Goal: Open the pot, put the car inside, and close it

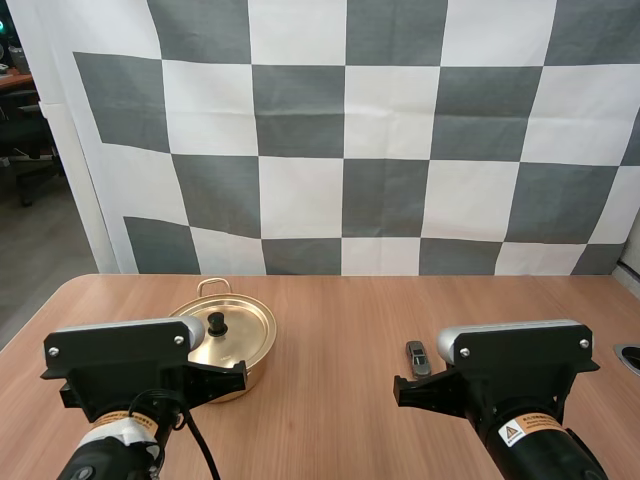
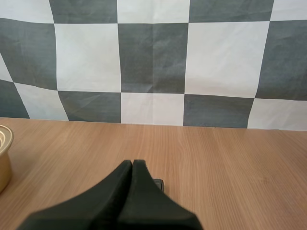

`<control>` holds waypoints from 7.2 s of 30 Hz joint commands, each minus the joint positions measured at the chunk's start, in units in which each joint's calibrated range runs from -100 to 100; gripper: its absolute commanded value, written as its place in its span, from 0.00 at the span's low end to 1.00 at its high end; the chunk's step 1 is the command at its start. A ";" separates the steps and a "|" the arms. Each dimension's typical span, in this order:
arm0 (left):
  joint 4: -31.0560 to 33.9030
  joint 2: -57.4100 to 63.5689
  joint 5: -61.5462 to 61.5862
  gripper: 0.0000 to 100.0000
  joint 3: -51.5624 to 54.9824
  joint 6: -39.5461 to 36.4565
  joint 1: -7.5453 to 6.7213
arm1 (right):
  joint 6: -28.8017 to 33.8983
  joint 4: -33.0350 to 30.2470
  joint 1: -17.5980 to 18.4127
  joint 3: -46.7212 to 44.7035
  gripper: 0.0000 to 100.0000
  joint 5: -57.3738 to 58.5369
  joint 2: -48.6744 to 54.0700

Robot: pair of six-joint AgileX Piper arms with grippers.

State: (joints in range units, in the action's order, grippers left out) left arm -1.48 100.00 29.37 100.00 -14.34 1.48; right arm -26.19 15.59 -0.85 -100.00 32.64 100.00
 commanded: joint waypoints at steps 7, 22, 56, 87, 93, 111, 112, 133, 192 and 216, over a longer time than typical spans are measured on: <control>0.02 0.00 0.03 0.00 0.00 0.00 -0.05 | 0.03 0.01 0.03 0.00 0.00 0.00 0.00; 0.02 0.00 0.03 0.00 0.00 0.00 -0.05 | 0.03 0.01 0.03 0.00 0.00 0.00 0.00; 19.39 0.00 -54.89 0.00 0.00 8.48 -1.05 | -3.29 -22.82 -0.11 0.00 0.00 -43.30 0.00; 12.02 -40.20 57.36 0.00 -78.75 4.53 -1.05 | 1.66 -9.83 -0.11 71.51 0.00 45.53 -47.47; 9.38 -51.67 70.63 0.00 -79.18 8.44 -1.05 | 1.66 -11.19 -0.11 70.93 0.00 61.80 -56.57; 3.85 -63.17 70.63 0.00 -53.14 19.98 -1.05 | 1.57 -11.46 -0.11 60.35 0.00 55.14 -58.25; 3.85 -63.17 70.63 0.00 -51.80 20.08 -1.05 | 1.57 -11.46 -0.11 60.23 0.00 54.55 -58.25; 3.91 -63.04 52.73 0.04 -50.14 19.30 -1.05 | 1.57 -11.14 -0.11 60.23 0.00 53.82 -58.25; -3.85 -85.81 33.89 1.00 -49.42 22.66 -1.05 | 1.57 -10.75 -0.11 60.23 0.00 54.34 -58.25; -3.85 -86.11 33.82 0.01 -49.42 21.95 -1.05 | 1.57 -10.75 -0.11 60.23 0.00 54.34 -58.25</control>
State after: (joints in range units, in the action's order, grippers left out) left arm -5.14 13.95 62.84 50.55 7.67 0.45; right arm -24.58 4.83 -0.95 -39.66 86.91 41.75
